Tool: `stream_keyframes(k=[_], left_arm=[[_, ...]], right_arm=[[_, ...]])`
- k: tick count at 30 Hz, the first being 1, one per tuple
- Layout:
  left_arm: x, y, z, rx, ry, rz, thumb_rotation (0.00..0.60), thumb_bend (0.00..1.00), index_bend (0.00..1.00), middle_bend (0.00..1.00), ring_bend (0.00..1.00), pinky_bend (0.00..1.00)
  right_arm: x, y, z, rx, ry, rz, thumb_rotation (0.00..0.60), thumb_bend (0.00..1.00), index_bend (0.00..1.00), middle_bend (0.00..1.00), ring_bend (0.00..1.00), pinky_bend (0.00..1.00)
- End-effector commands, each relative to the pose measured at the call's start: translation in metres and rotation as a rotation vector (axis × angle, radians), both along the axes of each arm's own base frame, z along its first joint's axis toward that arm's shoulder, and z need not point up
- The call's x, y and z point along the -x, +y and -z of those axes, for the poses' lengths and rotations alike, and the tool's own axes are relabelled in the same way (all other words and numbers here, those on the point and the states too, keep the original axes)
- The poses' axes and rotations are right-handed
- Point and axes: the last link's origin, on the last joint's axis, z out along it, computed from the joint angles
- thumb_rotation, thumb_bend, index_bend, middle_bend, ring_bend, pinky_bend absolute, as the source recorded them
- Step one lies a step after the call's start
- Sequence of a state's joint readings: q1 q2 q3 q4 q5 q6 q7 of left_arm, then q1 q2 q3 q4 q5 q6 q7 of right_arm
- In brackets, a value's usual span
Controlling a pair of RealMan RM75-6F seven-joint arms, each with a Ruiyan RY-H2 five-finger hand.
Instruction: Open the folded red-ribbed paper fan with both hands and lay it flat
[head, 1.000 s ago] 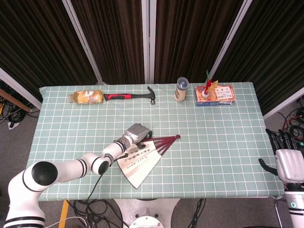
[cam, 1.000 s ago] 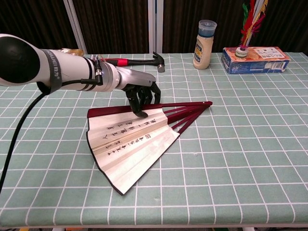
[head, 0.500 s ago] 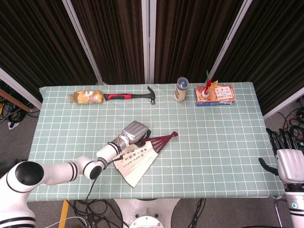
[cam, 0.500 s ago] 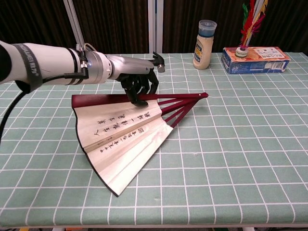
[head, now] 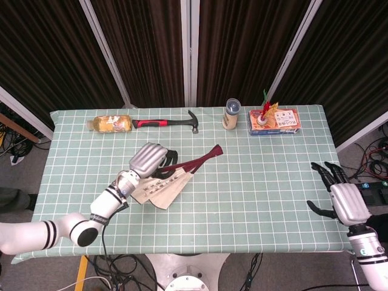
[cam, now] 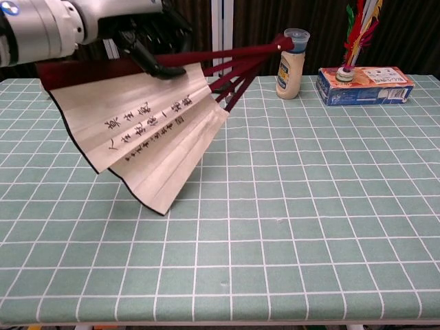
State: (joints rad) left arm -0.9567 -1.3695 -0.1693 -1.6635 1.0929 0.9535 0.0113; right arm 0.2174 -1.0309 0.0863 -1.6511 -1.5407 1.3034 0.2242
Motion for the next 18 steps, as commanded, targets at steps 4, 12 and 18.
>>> stream_keyframes(k=[4,12,18], left_arm=[[0.003,-0.011,-0.027,-0.063,-0.189,-0.03,0.6,0.36,0.59,0.72,0.65,0.51],[-0.002,-0.021,-0.037,-0.113,-0.316,0.05,0.6,0.37,0.59,0.72,0.65,0.51],[-0.01,-0.026,-0.045,-0.113,-0.418,0.086,0.6,0.36,0.59,0.72,0.65,0.51]], right_arm=[[-0.035,-0.033,0.037,-0.299,-0.316,0.005,0.6,0.22,0.09,0.18,0.0,0.01],[-0.07,-0.084,0.07,-0.424,-0.556,0.017,0.6,0.29,0.17,0.22,0.02,0.08],[-0.103,-0.107,0.1,-0.516,-0.689,0.012,0.6,0.29,0.18,0.22,0.02,0.08]])
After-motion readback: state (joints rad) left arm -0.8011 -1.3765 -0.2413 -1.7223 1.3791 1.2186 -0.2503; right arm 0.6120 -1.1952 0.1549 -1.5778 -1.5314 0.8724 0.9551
